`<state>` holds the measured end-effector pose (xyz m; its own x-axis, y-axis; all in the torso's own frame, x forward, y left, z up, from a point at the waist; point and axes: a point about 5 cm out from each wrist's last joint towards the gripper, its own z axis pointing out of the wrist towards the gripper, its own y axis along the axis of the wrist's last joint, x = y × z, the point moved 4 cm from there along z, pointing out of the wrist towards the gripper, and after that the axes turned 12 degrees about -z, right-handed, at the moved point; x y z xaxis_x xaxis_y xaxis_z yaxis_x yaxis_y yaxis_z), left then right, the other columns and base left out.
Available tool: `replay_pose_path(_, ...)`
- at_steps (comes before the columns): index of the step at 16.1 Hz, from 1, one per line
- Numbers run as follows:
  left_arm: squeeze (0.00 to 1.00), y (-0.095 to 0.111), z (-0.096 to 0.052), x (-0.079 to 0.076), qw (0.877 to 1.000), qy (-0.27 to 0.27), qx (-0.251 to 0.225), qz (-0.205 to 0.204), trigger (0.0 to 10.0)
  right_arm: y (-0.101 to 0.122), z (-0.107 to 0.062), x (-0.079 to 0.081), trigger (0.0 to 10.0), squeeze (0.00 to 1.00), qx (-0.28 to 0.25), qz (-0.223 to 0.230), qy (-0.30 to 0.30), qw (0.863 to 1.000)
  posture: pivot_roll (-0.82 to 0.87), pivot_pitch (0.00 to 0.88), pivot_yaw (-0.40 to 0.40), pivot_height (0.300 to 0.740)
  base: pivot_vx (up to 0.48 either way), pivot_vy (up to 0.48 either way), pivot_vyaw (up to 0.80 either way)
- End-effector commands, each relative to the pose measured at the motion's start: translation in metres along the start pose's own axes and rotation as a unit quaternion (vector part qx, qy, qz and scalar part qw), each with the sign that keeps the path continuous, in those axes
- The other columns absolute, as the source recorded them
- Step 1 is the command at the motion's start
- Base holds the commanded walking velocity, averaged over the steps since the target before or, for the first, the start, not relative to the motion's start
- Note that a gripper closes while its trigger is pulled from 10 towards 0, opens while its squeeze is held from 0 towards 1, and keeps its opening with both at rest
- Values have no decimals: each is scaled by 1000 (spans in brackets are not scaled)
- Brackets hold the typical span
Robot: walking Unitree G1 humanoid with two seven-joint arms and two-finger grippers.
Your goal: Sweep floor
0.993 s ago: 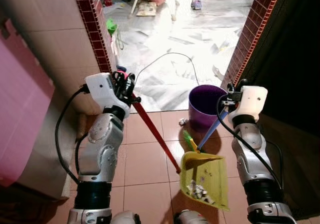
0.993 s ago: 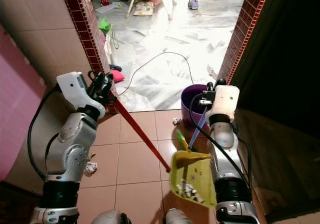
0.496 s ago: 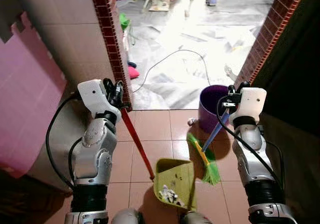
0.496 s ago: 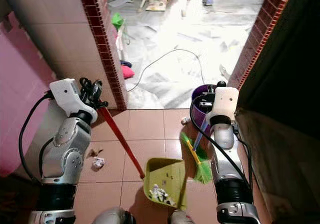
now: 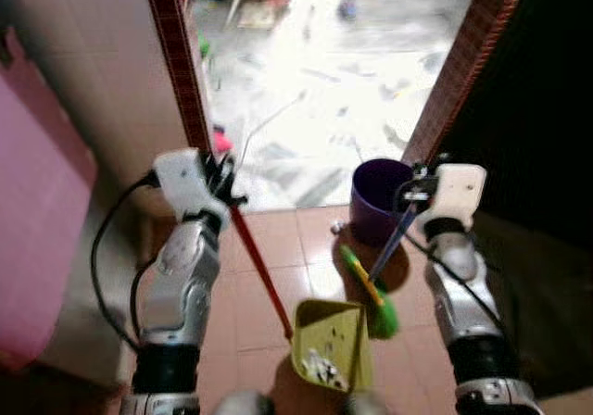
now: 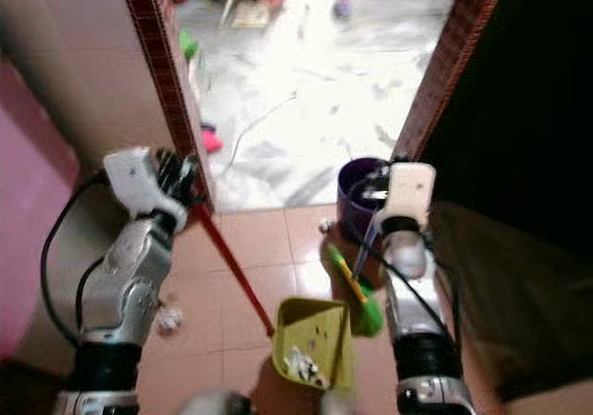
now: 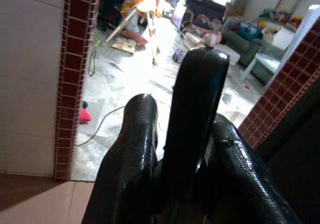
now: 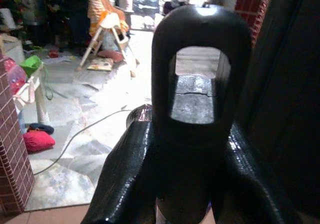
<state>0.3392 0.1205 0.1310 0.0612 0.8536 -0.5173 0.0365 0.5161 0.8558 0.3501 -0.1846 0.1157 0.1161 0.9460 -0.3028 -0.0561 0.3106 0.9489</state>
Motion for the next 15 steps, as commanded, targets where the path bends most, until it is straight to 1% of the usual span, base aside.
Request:
replay_pose_path(1,0,2,3,-15,1000,-22,-8,-7,10000,-7,0,-3,10000,0,16,-6,-4,1000,-98,0,40,740,0,480,0)
replay_pose_path(3,0,3,3,-17,1000,-27,-8,-4,10000,-9,0,1,10000,0,21,-4,0,1000,-94,0,39,740,0,465,0)
replay_pose_path(5,0,3,3,-16,1000,-21,-9,-5,10000,-10,0,2,10000,0,23,-5,2,1000,-92,0,39,740,0,304,-800)
replay_pose_path(8,0,9,3,-15,999,-16,-32,11,10000,-10,1,3,10000,0,24,-5,2,1000,-92,0,38,740,0,0,-800)
replay_pose_path(12,0,9,3,-12,999,-18,-33,13,10000,-10,1,3,10000,0,22,-5,2,1000,-94,0,38,740,0,0,-800)
replay_pose_path(14,0,15,2,-9,998,-14,-52,15,10000,-10,0,2,10000,0,21,-4,0,1000,-95,0,38,740,0,0,-569)
replay_pose_path(15,0,25,3,-10,997,-10,-75,30,10000,-11,-1,0,10000,0,21,-8,-3,1000,-96,0,35,740,0,0,0)
